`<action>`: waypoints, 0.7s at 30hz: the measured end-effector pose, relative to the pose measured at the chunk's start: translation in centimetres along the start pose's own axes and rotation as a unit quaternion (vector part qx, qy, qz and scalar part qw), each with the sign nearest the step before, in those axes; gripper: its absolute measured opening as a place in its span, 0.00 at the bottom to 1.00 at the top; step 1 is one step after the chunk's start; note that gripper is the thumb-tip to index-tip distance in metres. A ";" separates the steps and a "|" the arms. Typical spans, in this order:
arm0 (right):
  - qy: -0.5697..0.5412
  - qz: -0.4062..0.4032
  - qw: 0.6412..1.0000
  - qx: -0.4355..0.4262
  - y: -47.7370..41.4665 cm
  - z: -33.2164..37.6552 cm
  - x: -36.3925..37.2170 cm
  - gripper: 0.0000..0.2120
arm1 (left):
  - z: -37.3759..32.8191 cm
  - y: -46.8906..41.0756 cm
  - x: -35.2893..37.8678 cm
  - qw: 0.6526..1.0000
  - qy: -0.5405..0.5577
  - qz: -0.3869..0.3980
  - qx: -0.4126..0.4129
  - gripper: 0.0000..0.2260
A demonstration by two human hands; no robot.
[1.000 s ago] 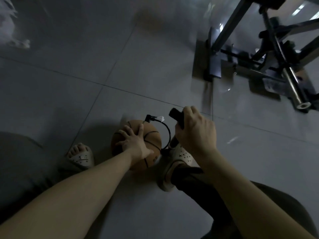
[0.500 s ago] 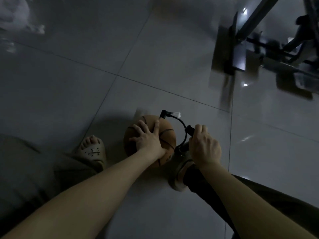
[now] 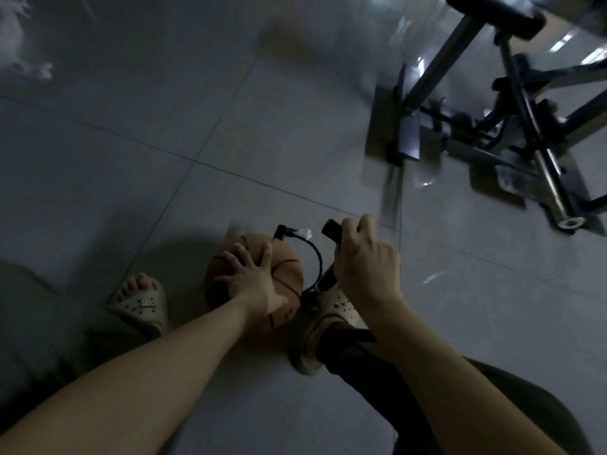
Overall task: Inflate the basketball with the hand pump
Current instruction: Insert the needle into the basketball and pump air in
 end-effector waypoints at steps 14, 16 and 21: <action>0.022 0.067 0.994 -0.081 4.0 5.6 8.5 0.06 | 0.5 -1.0 -0.5 0.999 -0.002 0.034 -0.022 0.56; 0.020 0.078 0.994 -0.070 3.8 5.0 9.6 0.05 | 0.6 -0.8 -0.5 1.000 -0.004 0.025 -0.019 0.55; 0.004 0.122 0.992 -0.034 3.2 2.7 10.8 0.06 | 0.5 -0.2 -0.3 1.000 -0.013 0.007 -0.006 0.55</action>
Point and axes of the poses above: each hand's wrist, its own y-axis away from the middle knuckle, its own x-axis out of the palm, z = x × y, the point moved 4 cm from there along -y, towards the middle knuckle, and after that the axes turned 3 degrees about x, right-handed, at the moved point
